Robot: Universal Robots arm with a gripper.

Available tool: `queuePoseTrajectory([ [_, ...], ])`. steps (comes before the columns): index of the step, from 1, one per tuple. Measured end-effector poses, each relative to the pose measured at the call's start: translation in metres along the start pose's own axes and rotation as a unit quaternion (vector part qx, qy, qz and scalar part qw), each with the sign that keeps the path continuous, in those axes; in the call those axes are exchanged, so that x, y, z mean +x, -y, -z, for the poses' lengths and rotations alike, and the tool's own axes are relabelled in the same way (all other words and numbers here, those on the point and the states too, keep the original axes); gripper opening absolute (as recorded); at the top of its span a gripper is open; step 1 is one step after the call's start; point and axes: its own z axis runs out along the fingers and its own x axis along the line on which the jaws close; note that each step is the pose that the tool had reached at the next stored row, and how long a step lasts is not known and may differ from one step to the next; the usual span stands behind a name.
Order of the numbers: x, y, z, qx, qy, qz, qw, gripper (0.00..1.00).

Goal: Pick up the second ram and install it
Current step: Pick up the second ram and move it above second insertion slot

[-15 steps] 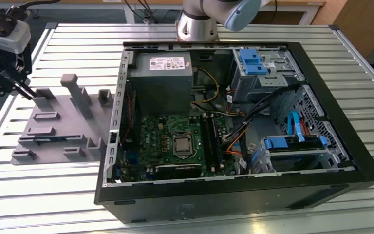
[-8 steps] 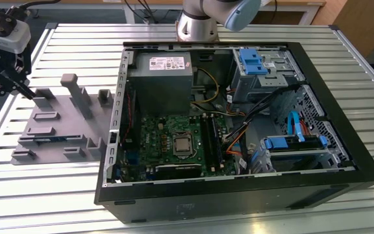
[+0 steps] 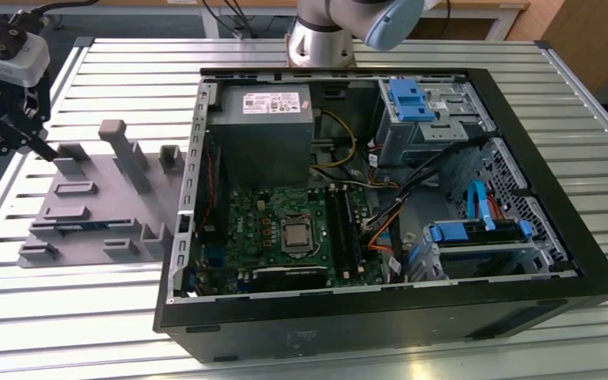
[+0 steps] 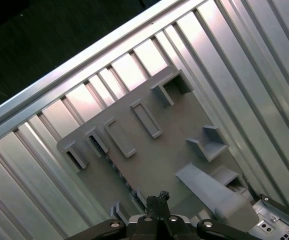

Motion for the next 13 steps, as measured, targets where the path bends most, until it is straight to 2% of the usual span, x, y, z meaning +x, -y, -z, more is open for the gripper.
queuePoseTrajectory([
  [4,0.0001,-0.0001,0.0000,0.0000,0.0000,0.000,1.0000,0.11],
  [5,0.0001,-0.0001,-0.0001,0.0000,0.0000,0.000,1.0000,0.18],
  [12,0.0002,-0.0003,-0.0001,0.0000,-0.0001,0.000,1.0000,0.16],
  [13,0.0003,-0.0003,-0.0001,0.0000,0.0000,0.000,1.0000,0.11],
])
